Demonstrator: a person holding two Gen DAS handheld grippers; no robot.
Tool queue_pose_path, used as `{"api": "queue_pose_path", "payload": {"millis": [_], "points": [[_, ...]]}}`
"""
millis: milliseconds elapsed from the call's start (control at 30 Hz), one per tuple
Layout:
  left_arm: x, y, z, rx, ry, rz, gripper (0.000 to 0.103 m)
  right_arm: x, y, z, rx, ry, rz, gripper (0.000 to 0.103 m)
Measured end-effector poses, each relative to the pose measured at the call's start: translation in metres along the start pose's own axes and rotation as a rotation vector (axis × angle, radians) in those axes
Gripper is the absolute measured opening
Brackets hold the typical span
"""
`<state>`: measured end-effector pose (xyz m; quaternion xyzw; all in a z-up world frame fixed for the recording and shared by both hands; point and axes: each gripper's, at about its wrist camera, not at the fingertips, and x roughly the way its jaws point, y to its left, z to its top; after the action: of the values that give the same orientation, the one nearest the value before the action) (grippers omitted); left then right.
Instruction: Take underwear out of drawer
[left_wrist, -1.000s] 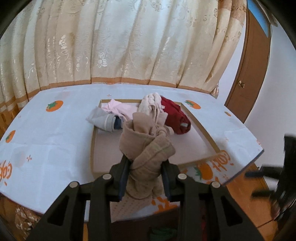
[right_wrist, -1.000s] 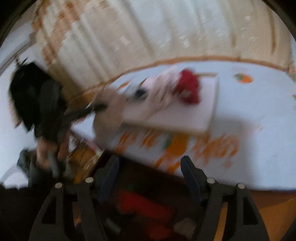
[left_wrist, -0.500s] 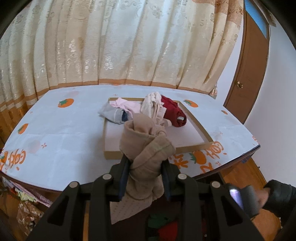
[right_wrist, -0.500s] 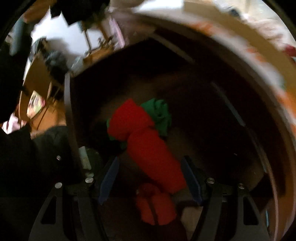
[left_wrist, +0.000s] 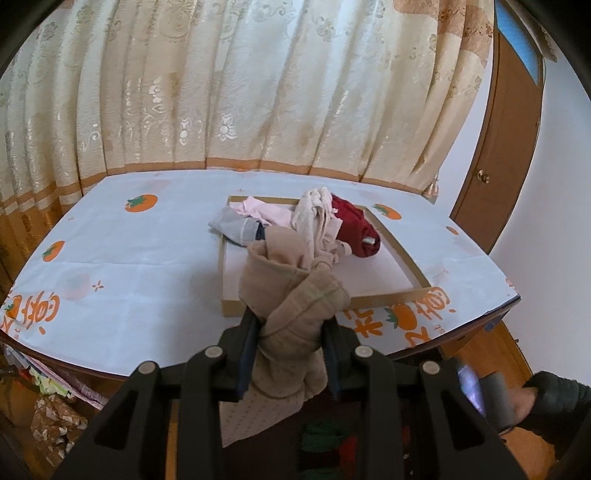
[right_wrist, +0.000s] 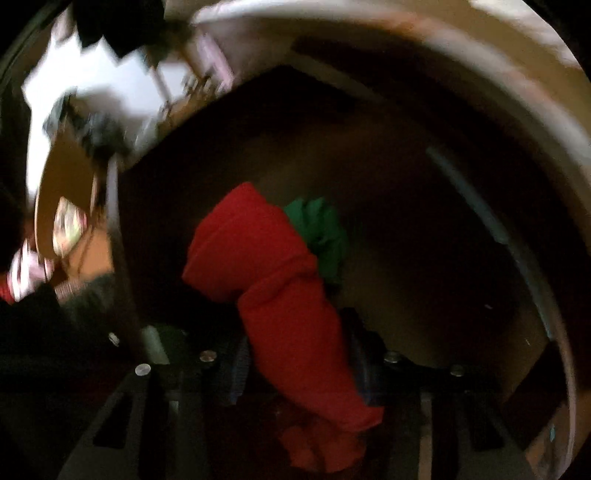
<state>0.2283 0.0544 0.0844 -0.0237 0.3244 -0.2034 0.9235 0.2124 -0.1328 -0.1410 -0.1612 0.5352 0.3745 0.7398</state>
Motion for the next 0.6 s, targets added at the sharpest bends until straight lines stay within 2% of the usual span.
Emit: {"api": "queue_pose_path", "payload": {"millis": [67,267,333,400,500,533,600], "points": [[0.0,-0.001,0.001,-0.003,-0.005,-0.008,0.031,-0.03,-0.012,-0.002,0.108,-0.098,0.02,0.047],[0.005,-0.004,0.007,-0.002,-0.021,-0.021,0.031,-0.145,-0.061,-0.019,0.476,-0.51,0.214,0.048],[0.009,-0.005,0.011,-0.007,-0.025,-0.024,0.031,-0.166,-0.075,-0.016,0.553,-0.591,0.24,0.048],[0.012,-0.005,0.017,-0.014,-0.038,-0.021,0.031,-0.189,-0.096,-0.009,0.632,-0.659,0.219,0.048],[0.02,-0.006,0.024,-0.004,-0.046,-0.005,0.031,-0.199,-0.106,0.004,0.723,-0.681,0.098,0.048],[0.024,-0.006,0.027,-0.003,-0.051,0.006,0.031,-0.197,-0.112,0.007,0.752,-0.678,0.083,0.048],[0.033,-0.005,0.031,-0.002,-0.048,0.015,0.031,-0.19,-0.127,0.018,0.803,-0.665,0.115,0.048]]}}
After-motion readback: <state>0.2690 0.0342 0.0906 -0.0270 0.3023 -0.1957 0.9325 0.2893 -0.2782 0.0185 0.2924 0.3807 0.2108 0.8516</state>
